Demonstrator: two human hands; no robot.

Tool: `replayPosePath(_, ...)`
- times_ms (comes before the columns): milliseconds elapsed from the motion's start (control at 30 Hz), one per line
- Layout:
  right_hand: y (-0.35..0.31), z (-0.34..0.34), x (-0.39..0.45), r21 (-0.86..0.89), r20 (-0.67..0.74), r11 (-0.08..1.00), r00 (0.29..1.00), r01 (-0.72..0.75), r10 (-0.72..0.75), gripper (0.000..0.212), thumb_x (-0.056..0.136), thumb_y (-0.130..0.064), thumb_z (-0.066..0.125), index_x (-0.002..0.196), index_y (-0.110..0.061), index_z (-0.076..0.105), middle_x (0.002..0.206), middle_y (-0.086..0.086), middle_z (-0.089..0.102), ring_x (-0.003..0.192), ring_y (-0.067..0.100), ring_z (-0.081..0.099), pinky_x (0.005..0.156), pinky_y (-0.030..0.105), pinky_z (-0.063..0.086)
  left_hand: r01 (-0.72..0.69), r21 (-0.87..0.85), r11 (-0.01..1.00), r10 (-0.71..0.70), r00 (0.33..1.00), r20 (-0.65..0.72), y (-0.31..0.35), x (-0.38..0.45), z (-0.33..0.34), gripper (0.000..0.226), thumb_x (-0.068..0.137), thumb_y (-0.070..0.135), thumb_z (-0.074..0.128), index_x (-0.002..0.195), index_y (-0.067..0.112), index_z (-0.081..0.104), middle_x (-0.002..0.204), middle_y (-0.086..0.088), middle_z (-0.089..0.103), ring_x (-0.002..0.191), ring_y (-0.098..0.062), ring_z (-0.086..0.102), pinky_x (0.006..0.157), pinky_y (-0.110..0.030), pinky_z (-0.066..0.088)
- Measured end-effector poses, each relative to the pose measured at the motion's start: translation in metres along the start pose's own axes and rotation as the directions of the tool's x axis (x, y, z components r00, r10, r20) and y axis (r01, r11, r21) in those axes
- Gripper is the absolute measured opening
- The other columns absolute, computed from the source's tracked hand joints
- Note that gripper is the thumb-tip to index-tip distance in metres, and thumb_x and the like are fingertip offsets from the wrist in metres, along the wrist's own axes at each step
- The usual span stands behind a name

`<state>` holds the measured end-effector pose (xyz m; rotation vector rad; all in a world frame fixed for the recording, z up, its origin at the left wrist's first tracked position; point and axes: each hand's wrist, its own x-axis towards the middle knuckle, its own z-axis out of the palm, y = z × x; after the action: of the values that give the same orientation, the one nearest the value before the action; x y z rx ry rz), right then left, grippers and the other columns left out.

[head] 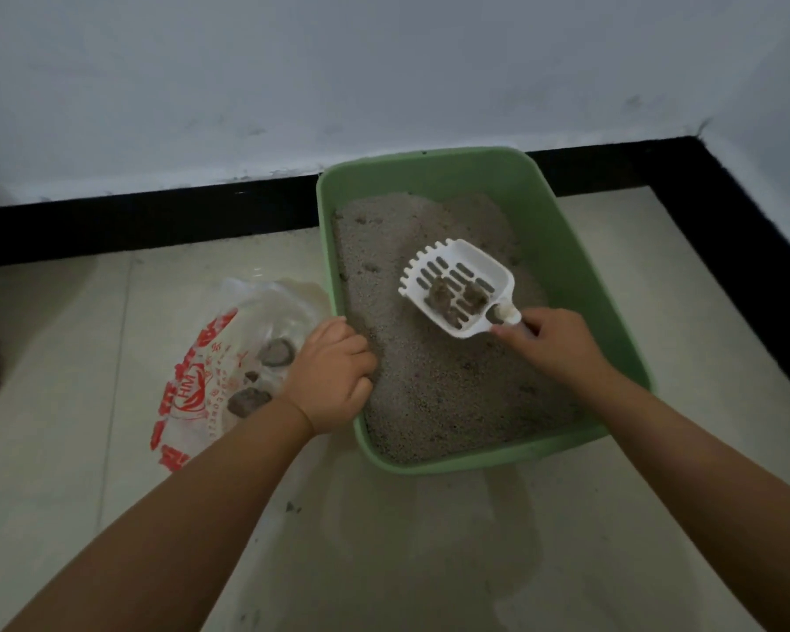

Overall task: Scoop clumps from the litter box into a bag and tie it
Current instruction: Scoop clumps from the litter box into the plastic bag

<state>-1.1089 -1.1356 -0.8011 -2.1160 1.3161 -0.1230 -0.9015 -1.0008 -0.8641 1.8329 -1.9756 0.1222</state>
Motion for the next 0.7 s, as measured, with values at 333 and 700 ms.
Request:
replayPosePath(333,-0.009,0.011,-0.012,0.055,0.106,0.998,0.993,0.042,-0.048,0.039,0.087,-0.022,0.061,0.054,-0.011,0.045,0.048,-0.002,0.034,0.047,0.009,0.031,0.048,0.023,0.025,-0.049,-0.061,0.997,0.057,0.987,0.153,0.010,-0.009,-0.013,0.031,0.073,0.024,0.037,0.068,0.008,0.063,0.070,-0.008,0.060,0.079,-0.016,0.037,0.102,-0.037,0.034)
replayPosePath(700,-0.079,0.040,-0.022,0.012,0.307,0.952,0.905,0.307,-0.295,0.029,0.090,-0.021,0.053,0.071,0.002,0.057,0.060,0.008,0.044,0.062,0.018,0.043,0.045,0.020,0.025,0.829,0.188,0.527,-0.848,0.527,0.052,-0.034,-0.082,-0.093,0.054,0.089,0.026,0.055,0.132,-0.004,0.043,0.128,-0.027,0.046,0.117,-0.040,0.044,0.099,-0.045,0.036)
